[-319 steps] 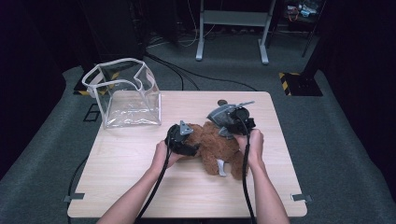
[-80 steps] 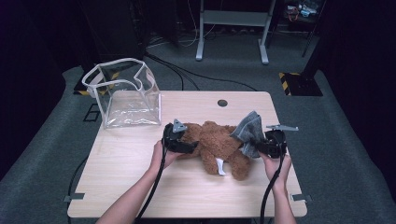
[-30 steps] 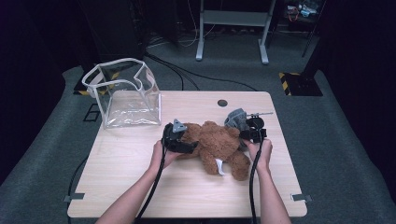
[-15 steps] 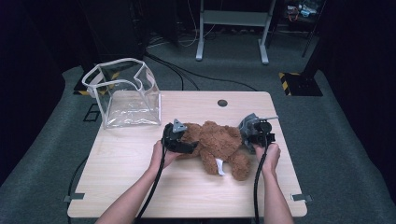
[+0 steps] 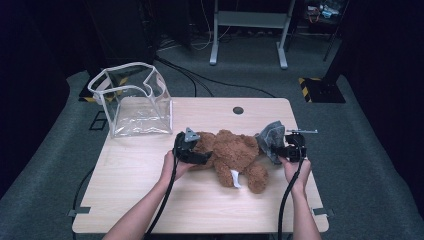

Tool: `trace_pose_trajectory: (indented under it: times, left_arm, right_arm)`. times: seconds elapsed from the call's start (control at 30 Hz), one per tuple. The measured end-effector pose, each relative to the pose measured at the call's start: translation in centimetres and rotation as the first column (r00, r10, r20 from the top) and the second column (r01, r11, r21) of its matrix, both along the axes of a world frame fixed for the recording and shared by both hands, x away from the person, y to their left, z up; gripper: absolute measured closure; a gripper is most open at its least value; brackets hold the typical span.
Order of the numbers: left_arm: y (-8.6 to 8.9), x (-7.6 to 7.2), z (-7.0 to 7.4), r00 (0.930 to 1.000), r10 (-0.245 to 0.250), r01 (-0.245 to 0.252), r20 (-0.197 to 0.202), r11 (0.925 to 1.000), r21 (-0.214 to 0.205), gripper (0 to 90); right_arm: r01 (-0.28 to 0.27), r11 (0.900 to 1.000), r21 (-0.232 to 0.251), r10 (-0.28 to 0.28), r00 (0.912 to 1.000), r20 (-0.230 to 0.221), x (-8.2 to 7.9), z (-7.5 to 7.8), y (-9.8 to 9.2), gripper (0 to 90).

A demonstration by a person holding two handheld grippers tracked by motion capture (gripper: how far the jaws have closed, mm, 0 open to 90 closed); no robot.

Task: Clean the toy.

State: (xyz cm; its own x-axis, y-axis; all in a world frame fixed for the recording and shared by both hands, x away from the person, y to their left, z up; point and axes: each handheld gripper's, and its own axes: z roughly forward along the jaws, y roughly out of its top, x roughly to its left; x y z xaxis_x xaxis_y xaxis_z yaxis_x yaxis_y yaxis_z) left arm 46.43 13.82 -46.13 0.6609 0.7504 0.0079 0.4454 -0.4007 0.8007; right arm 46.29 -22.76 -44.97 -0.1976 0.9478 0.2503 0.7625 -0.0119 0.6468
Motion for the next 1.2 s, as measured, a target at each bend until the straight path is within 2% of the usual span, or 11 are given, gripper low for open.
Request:
trace_pose_trajectory:
  times: [0.23, 0.27, 0.4, 0.43, 0.5, 0.57, 0.7, 0.77, 0.87, 1.0, 1.2]
  left_arm:
    - [0.0, 0.0, 0.0, 1.0, -0.005, 0.005, -0.004, 0.9999, 0.009, 13.1]
    - [0.0, 0.0, 0.0, 1.0, -0.004, 0.004, -0.004, 1.0, 0.009, 13.1]
    - [0.1, 0.0, 0.1, 1.0, -0.009, 0.009, -0.002, 0.9999, 0.009, 13.1]
    - [0.1, -0.1, 0.1, 1.0, -0.009, 0.009, -0.004, 0.9999, 0.01, 13.1]
    - [0.1, 0.0, 0.1, 0.9999, -0.009, 0.009, -0.006, 0.9999, 0.01, 13.1]
    - [0.1, 0.0, 0.0, 1.0, -0.006, 0.006, -0.007, 1.0, -0.002, 13.2]
    - [0.2, 0.0, 0.0, 0.9999, -0.008, 0.008, -0.006, 1.0, -0.005, 13.1]
    - [0.1, 0.0, 0.0, 1.0, -0.006, 0.006, -0.007, 1.0, 0.001, 13.1]
    - [0.1, 0.0, 0.1, 0.9999, -0.009, 0.009, -0.012, 0.9999, 0.006, 13.1]
    - [0.1, 0.0, 0.0, 1.0, -0.005, 0.005, -0.006, 1.0, 0.001, 13.1]
    - [0.5, -0.1, 0.2, 0.9999, -0.016, 0.016, -0.005, 0.9998, 0.011, 13.1]
  right_arm:
    - [-0.08, 0.9968, 0.0, 0.08, 0.9952, -0.057, 1.4, -1.5, 3.0, 72.6]
    - [-0.095, 0.9952, -0.024, 0.094, 0.994, -0.058, 1.7, -1.8, 3.4, 72.6]
    - [-0.075, 0.9912, -0.109, 0.067, 0.9945, -0.081, 2.4, -2.6, 4.3, 72.8]
    - [-0.059, 0.9924, -0.108, 0.047, 0.9932, -0.106, 2.5, -2.7, 4.2, 72.8]
    - [-0.036, 0.9859, -0.163, 0.019, 0.9939, -0.109, 2.5, -2.9, 3.7, 72.8]
    - [-0.009, 0.9828, -0.185, -0.015, 0.992, -0.125, 2.5, -3.1, 2.8, 72.7]
    - [0.017, 0.9881, -0.153, -0.034, 0.9933, -0.11, 1.9, -2.6, 1.6, 72.5]
    - [0.025, 0.994, -0.107, -0.036, 0.9942, -0.101, 1.3, -1.9, 1.6, 72.4]
    - [-0.024, 0.9976, -0.065, 0.021, 0.9988, -0.045, 1.1, -1.1, 2.2, 72.3]
    - [-0.063, 0.9935, -0.095, 0.058, 0.9967, -0.057, 1.7, -1.1, 3.8, 72.1]
    - [-0.015, 0.9896, -0.143, -0.001, 0.9933, -0.116, 2.6, -2.7, 3.0, 72.1]
